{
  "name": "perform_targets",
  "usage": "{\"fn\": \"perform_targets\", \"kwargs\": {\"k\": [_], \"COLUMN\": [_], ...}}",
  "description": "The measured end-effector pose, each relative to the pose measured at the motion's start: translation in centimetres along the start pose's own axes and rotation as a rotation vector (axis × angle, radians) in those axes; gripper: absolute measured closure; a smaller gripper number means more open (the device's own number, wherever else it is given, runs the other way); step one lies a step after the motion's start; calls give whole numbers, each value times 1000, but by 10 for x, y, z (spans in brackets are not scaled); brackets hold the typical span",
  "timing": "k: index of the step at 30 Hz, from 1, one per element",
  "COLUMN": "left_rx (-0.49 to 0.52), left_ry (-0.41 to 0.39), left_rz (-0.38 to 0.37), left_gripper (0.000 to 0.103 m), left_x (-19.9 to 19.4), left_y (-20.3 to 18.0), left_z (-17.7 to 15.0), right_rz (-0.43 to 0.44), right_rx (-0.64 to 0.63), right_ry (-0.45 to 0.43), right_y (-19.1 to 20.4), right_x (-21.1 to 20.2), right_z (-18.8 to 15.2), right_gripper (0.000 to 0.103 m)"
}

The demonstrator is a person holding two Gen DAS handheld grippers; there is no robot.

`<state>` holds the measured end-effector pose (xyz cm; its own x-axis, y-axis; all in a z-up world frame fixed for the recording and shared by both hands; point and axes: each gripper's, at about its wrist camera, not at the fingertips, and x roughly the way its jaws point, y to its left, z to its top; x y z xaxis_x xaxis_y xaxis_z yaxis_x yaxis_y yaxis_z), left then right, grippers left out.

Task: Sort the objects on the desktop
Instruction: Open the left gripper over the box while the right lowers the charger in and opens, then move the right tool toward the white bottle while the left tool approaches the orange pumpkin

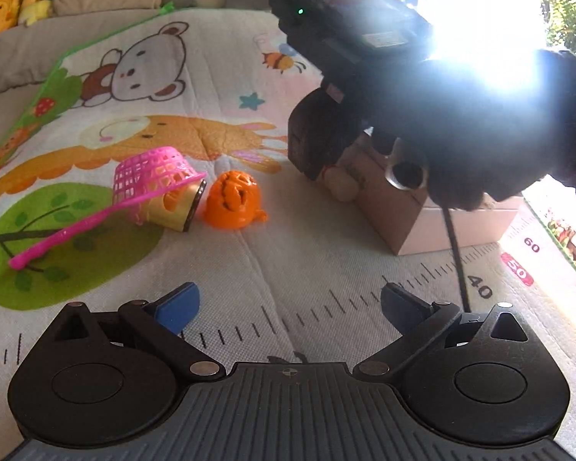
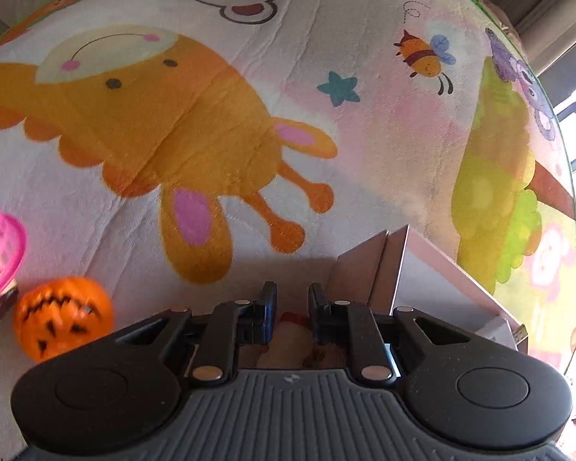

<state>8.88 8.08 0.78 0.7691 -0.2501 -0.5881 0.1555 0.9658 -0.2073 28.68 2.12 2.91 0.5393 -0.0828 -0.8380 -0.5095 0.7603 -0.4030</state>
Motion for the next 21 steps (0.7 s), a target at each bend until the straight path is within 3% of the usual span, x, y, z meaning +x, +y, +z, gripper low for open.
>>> {"fn": "perform_targets", "kwargs": {"k": [3, 6, 8, 9, 10, 12, 14, 15, 16, 17, 18, 20, 21], "left_rx": [9, 23, 36, 45, 55, 78, 105, 119, 126, 128, 127, 119, 113], "left_ry": [4, 5, 7, 7, 7, 12, 14, 11, 8, 7, 8, 14, 18], "left_rz": [-4, -9, -17, -23, -29, -46, -59, -58, -53, -51, -51, -51, -51], "left_gripper": [0, 0, 0, 0, 0, 0, 0, 0, 0, 0, 0, 0, 0], "left_x": [0, 0, -1, -2, -2, -2, -2, -2, -2, -3, -2, -1, 0], "left_y": [-1, -3, -5, -6, -8, -13, -18, -21, -22, -23, -22, -21, -20], "left_z": [0, -1, -1, -2, -2, -4, -6, -7, -8, -8, -9, -8, -7], "right_rz": [152, 383, 462, 462, 432, 320, 150, 56, 1, -34, -48, -13, -7], "right_rx": [-12, -1, 23, 50, 96, 248, 379, 429, 468, 502, 547, 604, 632], "right_ry": [43, 101, 50, -10, -70, -155, -205, -227, -234, -229, -213, -186, -191], "right_y": [4, -3, -21, -38, -56, -103, -145, -167, -184, -197, -210, -224, -230], "right_x": [-25, -54, -78, -91, -100, -100, -86, -73, -59, -48, -33, -10, 0], "right_z": [-25, -53, -65, -70, -74, -77, -79, -78, -78, -79, -79, -77, -76], "right_gripper": [86, 86, 85, 78, 72, 39, 22, 21, 21, 27, 46, 68, 69]}}
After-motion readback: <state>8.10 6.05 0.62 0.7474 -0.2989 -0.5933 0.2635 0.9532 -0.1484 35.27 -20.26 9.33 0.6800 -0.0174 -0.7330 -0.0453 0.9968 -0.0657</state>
